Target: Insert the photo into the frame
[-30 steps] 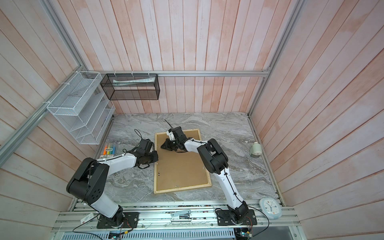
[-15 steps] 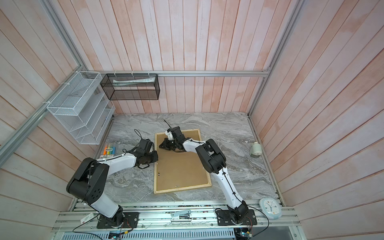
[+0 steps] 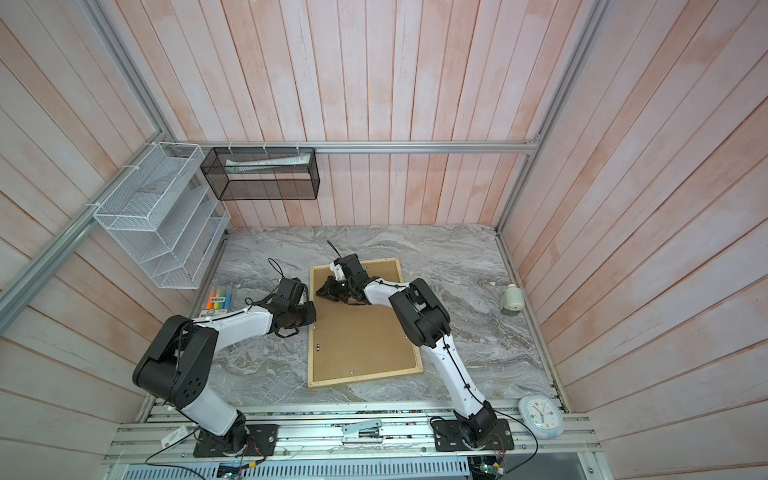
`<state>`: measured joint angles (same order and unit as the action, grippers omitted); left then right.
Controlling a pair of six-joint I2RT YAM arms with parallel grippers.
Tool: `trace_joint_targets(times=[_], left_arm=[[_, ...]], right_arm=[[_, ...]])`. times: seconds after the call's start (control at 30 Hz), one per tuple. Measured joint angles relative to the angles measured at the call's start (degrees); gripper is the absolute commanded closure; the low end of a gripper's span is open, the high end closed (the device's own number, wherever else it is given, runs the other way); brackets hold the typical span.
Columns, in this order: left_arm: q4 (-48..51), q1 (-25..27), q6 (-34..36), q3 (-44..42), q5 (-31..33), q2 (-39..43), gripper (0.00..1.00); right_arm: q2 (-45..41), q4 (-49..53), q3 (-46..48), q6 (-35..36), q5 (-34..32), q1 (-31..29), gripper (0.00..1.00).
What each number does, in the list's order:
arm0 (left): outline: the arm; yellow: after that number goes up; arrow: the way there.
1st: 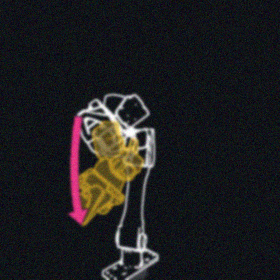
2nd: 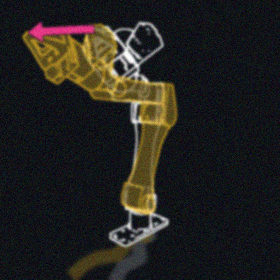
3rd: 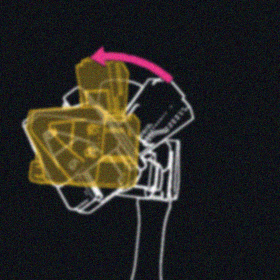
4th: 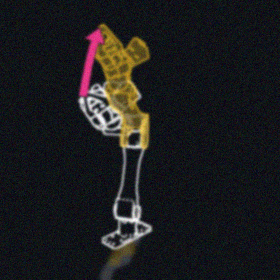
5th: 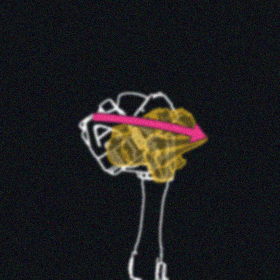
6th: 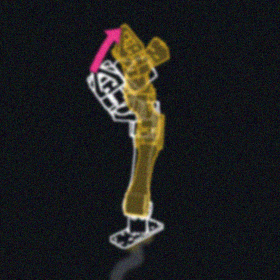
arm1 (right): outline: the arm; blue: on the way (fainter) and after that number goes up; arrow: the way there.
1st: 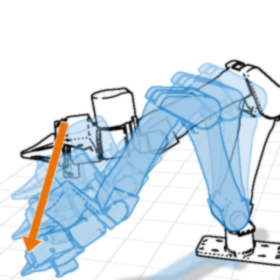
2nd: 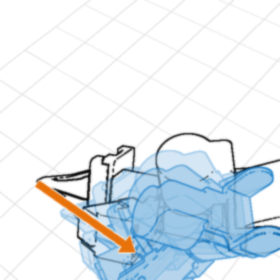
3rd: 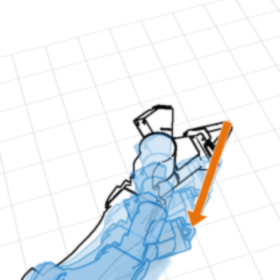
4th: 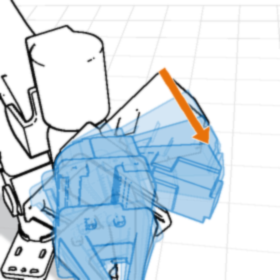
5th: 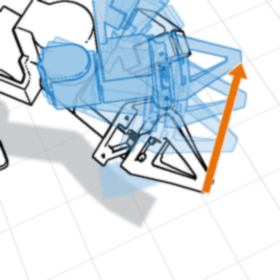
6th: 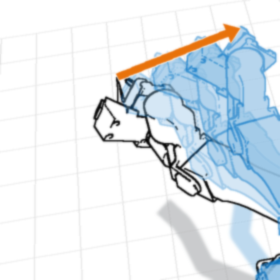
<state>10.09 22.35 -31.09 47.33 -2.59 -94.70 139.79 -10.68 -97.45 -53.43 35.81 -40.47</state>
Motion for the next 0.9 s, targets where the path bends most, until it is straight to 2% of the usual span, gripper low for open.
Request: trace_joint_targets(times=[0.3, 0.5, 0.7, 0.9], left_arm=[[0.0, 0.1, 0.0, 0.0, 0.0, 0.0, 0.86], [0.0, 0.1, 0.0, 0.0, 0.0, 0.0, 0.86], [0.0, 0.9, -0.2, 0.0, -0.1, 0.0, 0.86], [0.0, 1.1, -0.2, 0.0, -0.1, 0.0, 0.86]], right_arm=[[-0.1, -7.1, 3.0, -6.4, -2.1, -0.7, 0.92], [-0.5, -9.8, 4.5, -7.8, -3.5, -0.8, 0.91], [-3.3, -12.3, 9.2, -7.2, -4.7, -0.7, 0.84], [-8.7, -11.1, 14.9, -3.4, -7.0, -0.7, 0.74]])
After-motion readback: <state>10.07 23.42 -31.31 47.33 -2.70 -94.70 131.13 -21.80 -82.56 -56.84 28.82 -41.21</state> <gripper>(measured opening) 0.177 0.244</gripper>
